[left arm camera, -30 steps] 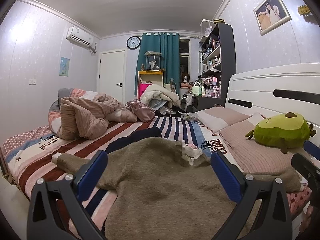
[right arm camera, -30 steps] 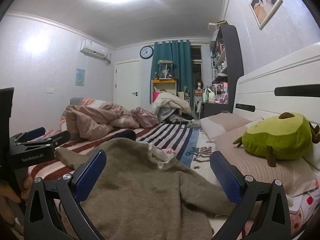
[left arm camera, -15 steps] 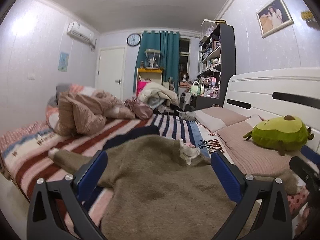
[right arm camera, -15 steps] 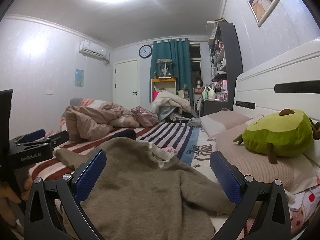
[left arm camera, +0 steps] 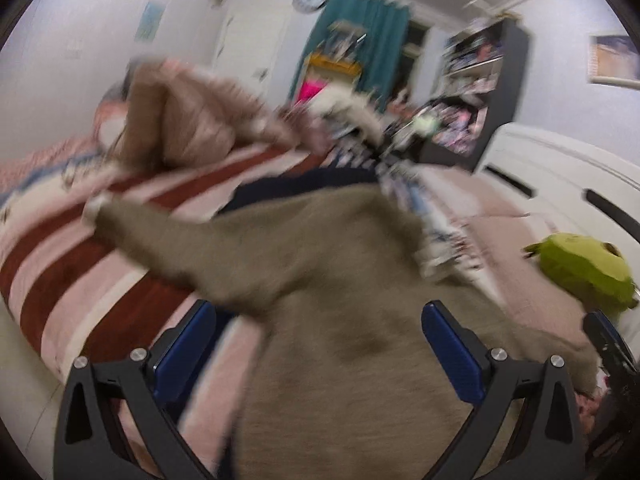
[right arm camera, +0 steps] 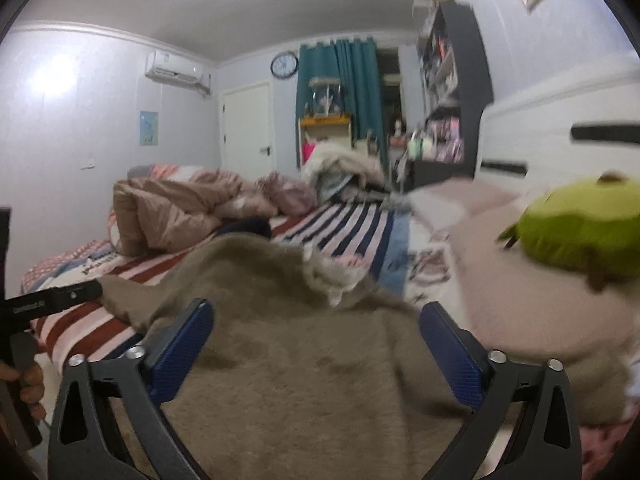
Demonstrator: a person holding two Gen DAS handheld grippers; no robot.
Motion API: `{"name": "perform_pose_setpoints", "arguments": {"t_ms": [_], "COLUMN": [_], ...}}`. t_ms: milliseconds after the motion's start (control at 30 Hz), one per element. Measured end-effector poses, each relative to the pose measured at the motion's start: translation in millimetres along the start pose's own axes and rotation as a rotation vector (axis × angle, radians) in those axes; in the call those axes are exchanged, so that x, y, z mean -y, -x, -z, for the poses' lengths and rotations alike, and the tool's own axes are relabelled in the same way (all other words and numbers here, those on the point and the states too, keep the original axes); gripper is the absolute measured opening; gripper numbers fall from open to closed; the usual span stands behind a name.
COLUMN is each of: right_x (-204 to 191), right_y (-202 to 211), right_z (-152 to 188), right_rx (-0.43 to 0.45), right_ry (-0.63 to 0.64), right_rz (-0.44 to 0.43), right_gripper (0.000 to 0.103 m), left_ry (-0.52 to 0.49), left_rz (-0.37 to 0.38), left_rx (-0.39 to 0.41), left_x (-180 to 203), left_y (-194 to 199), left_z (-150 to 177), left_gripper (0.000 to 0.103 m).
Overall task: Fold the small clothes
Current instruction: 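Grasp the sweater sleeve cuff with the left gripper and lift it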
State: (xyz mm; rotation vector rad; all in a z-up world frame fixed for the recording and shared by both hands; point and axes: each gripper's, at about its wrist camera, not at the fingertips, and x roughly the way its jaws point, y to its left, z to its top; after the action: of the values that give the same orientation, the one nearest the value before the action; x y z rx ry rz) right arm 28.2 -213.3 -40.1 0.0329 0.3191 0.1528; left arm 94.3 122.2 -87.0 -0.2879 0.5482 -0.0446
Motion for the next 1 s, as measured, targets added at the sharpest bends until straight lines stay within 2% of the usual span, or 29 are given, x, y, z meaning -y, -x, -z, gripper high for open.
{"name": "perform_pose_setpoints", "arguments": {"t_ms": [33, 67, 167, 267, 333, 500, 533, 567, 600, 667, 700, 733, 800, 833, 867, 933, 967, 1000], "right_x": [-1.0, -2.1, -3.9, -6.2, -6.6, -4.9, -5.6, -5.7, -4.6, -3.0, -2.2, -2.4, -2.6, -2.7, -3.8, -5.0, -6.0, -6.0], "right_y": [-11.2, -23.1, -53.4, -70.6, -75.9, -83.0, -83.8, -83.9, -84.6, -86.6, -88.4, -88.9, -91.3, -91.4, -93.1, -95.8, -97.0, -97.9], "right_z": [3.5, 8.0, 20.6, 28.0, 30.4, 30.8, 30.3, 30.3, 30.5, 30.7, 30.6, 30.7, 30.4, 31.1, 31.7, 32.8, 33.6, 34.3], "right_rx": [-0.024, -0.052, -0.127, -0.168, -0.178, -0.192, -0.193, -0.195, -0.197, -0.203, -0.208, -0.208, -0.209, -0.209, -0.211, -0.212, -0.213, -0.214], "right_ry": [-0.007, -0.010, -0.021, -0.021, -0.013, -0.018, -0.017, -0.018, -0.022, -0.034, -0.042, -0.044, -0.042, -0.040, -0.039, -0.045, -0.052, -0.059], "right_rz": [-0.005, -0.008, -0.020, -0.024, -0.020, -0.019, -0.018, -0.015, -0.009, -0.005, -0.005, -0.004, -0.004, -0.003, -0.003, -0.012, -0.020, -0.025], "right_gripper": [0.077, 0.071, 0.071, 0.071, 0.071, 0.071, 0.071, 0.071, 0.071, 0.071, 0.071, 0.071, 0.071, 0.071, 0.071, 0.071, 0.071, 0.071], "left_ry": [0.030, 0.053, 0.168, 0.299, 0.379, 0.423, 0.443, 0.459, 0.478, 0.518, 0.511, 0.485, 0.365, 0.280, 0.154, -0.069, -0.149, -0.241], "left_rz": [-0.015, -0.020, 0.041, 0.171, 0.255, 0.250, 0.238, 0.215, 0.187, 0.158, 0.141, 0.124, 0.061, 0.003, -0.091, -0.209, -0.199, -0.156], "left_rx": [-0.040, -0.071, -0.168, -0.244, -0.282, -0.292, -0.296, -0.297, -0.299, -0.292, -0.278, -0.263, -0.175, -0.115, -0.036, 0.094, 0.129, 0.163], "left_x": [-21.1, -34.2, -78.1, -107.3, -118.4, -125.4, -130.0, -134.2, -138.8, -147.9, -149.5, -150.1, -136.4, -123.7, -103.1, -59.9, -43.3, -22.7], "left_y": [-16.3, -28.9, -66.9, -102.2, -125.7, -157.6, -166.6, -172.2, -177.1, -183.1, -181.5, -178.9, -159.5, -146.2, -128.9, -101.8, -93.4, -84.8], "left_z": [-0.5, 0.7, 8.8, 20.8, 26.4, 10.5, 6.7, 4.0, 1.1, -0.1, -1.3, -3.7, -14.0, -19.0, -24.8, -29.0, -30.0, -27.6], "left_gripper": [0.102, 0.102, 0.101, 0.094, 0.093, 0.092, 0.084, 0.067, 0.055, 0.020, 0.012, 0.008, 0.007, 0.007, 0.007, 0.007, 0.007, 0.007]}}
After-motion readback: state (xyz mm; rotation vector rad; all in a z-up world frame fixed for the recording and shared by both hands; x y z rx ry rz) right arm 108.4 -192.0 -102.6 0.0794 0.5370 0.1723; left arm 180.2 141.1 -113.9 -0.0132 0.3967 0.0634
